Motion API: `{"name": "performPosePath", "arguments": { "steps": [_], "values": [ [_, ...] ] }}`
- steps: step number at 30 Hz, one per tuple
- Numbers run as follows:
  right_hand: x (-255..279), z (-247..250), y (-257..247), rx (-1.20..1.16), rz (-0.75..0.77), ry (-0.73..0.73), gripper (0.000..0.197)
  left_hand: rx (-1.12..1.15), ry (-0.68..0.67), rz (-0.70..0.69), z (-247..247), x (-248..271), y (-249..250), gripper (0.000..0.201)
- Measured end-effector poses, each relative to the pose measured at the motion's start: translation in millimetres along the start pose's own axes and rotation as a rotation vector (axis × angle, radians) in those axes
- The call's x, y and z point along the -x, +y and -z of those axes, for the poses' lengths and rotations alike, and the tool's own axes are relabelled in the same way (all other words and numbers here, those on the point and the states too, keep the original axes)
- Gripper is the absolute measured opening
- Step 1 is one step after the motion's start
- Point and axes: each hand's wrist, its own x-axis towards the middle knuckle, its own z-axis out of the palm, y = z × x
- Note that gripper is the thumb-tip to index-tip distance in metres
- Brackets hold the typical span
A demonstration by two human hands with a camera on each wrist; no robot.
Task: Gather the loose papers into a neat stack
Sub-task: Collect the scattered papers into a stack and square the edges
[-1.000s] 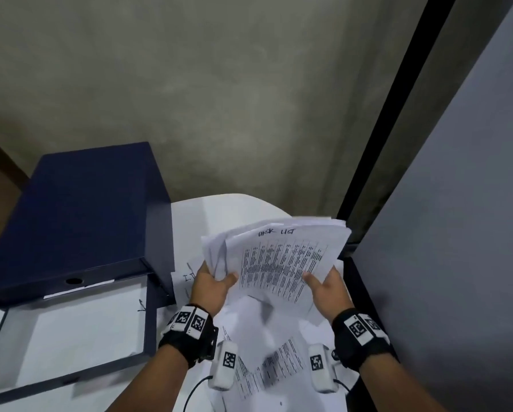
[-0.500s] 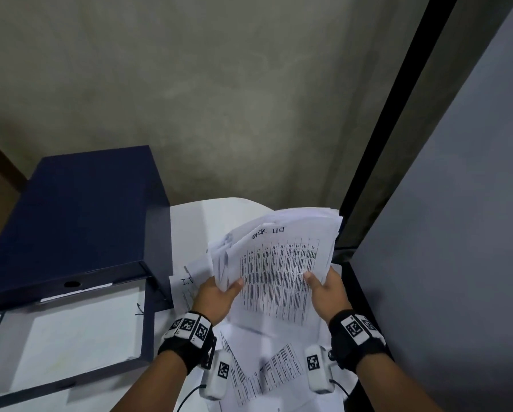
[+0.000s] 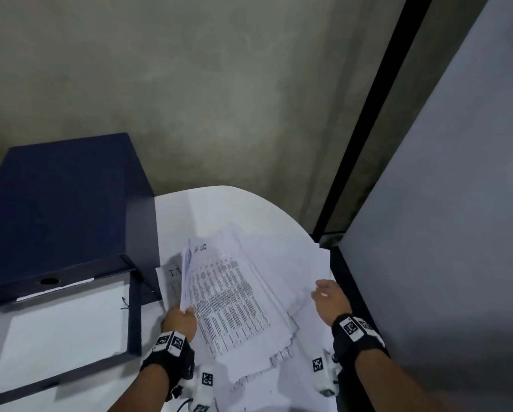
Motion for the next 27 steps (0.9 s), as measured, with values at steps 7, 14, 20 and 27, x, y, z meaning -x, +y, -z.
{"name": "performPosePath", "arguments": {
  "steps": [7,14,20,27],
  "values": [
    [2,3,22,0.235,-0.160,-0.081,0.071,-0.080,-0.099,0.119,-13,-18,-20,0.050],
    [10,-20,10,0.313,-0.127,0.127,0.072,-0.102,-0.120,0.114,-11,-23,-24,0.050],
    [4,-43,-12,0.484,0.174,-0.198,0.060,-0.057,-0.074,0.104,-11,-23,-30,0.041],
    [0,-69,-24,0.606,0.119,-0.399,0.060,0.028,-0.035,0.142,-12,-18,-38,0.032]
  ]
}}
